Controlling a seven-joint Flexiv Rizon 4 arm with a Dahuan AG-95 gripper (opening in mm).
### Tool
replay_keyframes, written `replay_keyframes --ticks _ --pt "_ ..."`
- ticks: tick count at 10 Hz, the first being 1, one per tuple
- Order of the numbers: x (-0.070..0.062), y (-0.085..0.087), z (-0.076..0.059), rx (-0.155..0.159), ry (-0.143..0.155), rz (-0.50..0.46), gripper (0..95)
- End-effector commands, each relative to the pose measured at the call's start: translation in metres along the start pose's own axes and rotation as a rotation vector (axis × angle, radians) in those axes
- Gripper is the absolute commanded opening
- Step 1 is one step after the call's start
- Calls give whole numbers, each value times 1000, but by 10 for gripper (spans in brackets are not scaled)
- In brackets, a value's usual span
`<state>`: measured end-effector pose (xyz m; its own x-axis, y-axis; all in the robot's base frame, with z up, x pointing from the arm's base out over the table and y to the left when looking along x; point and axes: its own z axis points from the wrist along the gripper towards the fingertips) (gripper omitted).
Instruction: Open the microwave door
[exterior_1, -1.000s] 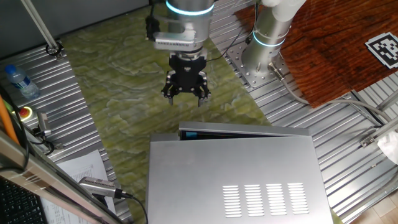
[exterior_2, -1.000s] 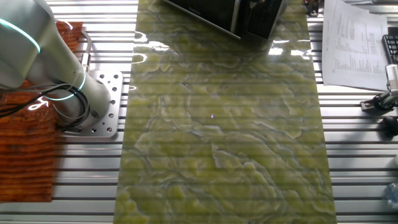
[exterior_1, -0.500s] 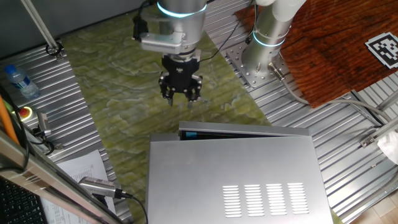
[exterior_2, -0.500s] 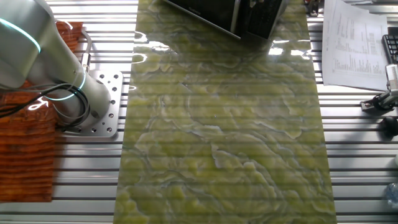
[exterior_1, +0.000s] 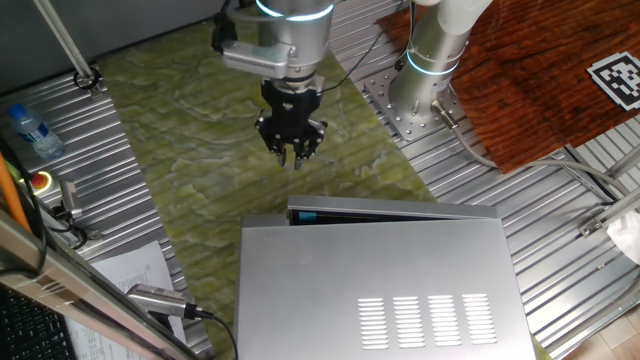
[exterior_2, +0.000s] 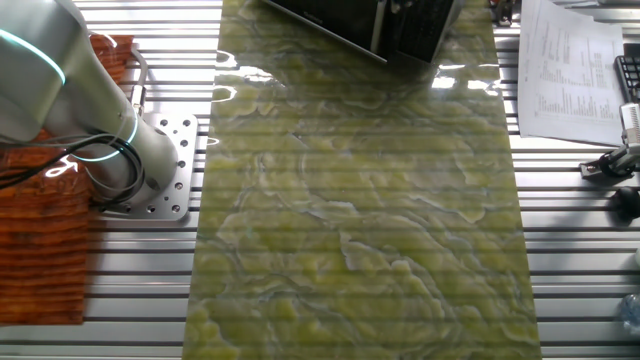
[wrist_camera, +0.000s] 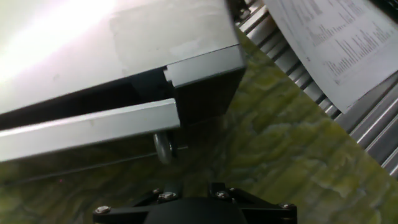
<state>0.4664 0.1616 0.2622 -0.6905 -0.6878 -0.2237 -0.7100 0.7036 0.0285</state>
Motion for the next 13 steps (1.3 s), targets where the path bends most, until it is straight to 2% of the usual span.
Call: replay_keyframes --ticks 1,3,4,6,8,10,11,13 --pt "1 -1 0 0 9 39 0" --pt "1 -5 1 0 21 35 0" --pt "4 -10 1 10 31 41 190" --pt "13 -21 -1 46 60 91 190" --pt "26 -38 -2 79 80 190 190" --pt "42 -51 -7 172 138 305 190" --pt "47 -55 -8 184 142 354 0" --pt "55 -62 -8 188 136 404 0"
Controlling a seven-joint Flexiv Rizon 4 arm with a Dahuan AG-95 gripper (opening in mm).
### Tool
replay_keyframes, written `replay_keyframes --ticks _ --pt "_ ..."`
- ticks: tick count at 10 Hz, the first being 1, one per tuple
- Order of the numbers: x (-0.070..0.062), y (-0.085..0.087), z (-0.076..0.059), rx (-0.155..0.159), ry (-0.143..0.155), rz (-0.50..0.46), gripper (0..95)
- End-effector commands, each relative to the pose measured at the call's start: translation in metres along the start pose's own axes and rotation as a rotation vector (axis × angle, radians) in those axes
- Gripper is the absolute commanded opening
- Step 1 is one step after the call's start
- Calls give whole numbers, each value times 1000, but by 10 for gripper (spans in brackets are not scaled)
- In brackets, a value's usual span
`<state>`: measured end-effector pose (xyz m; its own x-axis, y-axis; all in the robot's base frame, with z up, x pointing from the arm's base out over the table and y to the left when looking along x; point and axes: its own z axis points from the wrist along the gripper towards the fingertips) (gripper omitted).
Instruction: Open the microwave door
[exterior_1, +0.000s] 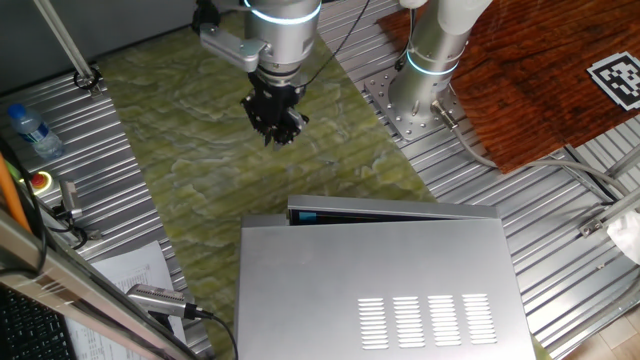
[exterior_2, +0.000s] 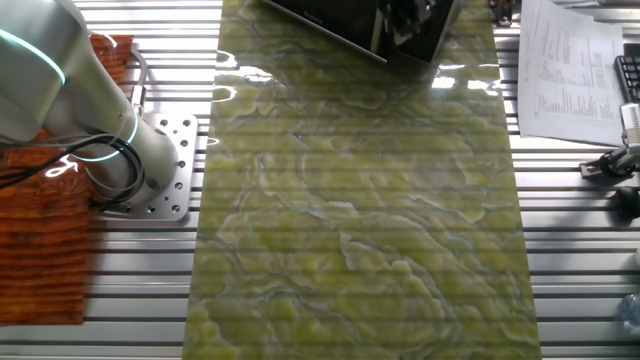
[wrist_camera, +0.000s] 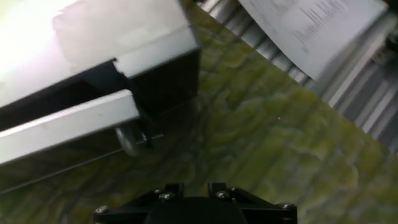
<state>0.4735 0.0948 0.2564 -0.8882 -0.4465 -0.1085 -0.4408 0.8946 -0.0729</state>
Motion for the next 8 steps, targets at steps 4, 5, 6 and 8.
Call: replay_keyframes --ticks 4,5,6,8 --pt "12 -16 -1 29 9 177 0" --pt "12 -16 -1 27 8 196 0" --pt "12 -16 -1 25 9 220 0" --pt "12 -16 -1 23 9 226 0"
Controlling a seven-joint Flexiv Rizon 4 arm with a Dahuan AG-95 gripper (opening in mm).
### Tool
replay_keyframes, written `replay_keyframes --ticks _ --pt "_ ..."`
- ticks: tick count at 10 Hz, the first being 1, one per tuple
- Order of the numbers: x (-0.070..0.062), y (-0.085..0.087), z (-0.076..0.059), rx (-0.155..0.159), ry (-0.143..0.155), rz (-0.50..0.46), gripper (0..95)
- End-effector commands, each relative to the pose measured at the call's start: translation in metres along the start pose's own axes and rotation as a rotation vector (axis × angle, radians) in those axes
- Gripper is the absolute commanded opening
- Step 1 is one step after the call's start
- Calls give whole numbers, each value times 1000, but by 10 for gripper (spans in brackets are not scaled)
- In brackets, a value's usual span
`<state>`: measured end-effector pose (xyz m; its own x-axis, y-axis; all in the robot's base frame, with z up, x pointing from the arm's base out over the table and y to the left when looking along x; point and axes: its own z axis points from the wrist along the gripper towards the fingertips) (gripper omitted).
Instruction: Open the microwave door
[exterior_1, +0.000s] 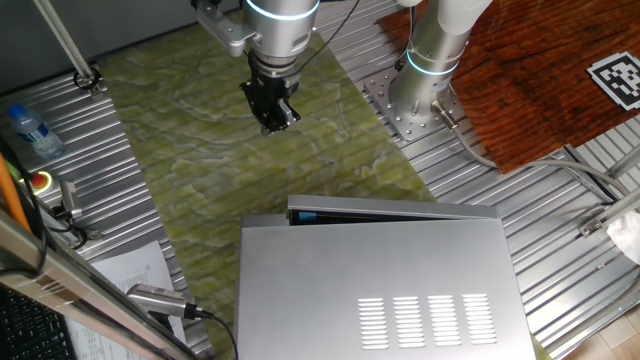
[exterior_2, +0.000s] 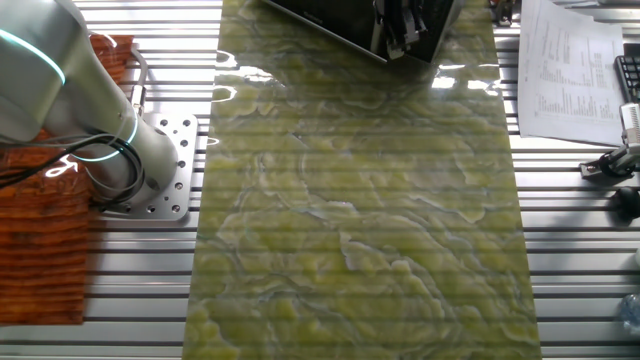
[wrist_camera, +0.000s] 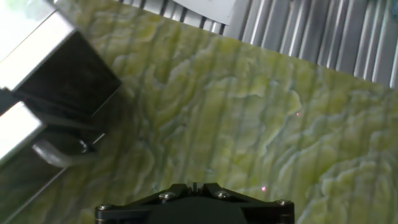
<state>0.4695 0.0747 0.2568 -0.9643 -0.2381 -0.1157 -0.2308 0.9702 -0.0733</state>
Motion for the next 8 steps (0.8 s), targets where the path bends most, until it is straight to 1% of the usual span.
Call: replay_keyframes --ticks 1,8 --pt "0 0 0 -3 1 3 0" --pt "0 1 0 -6 7 7 0"
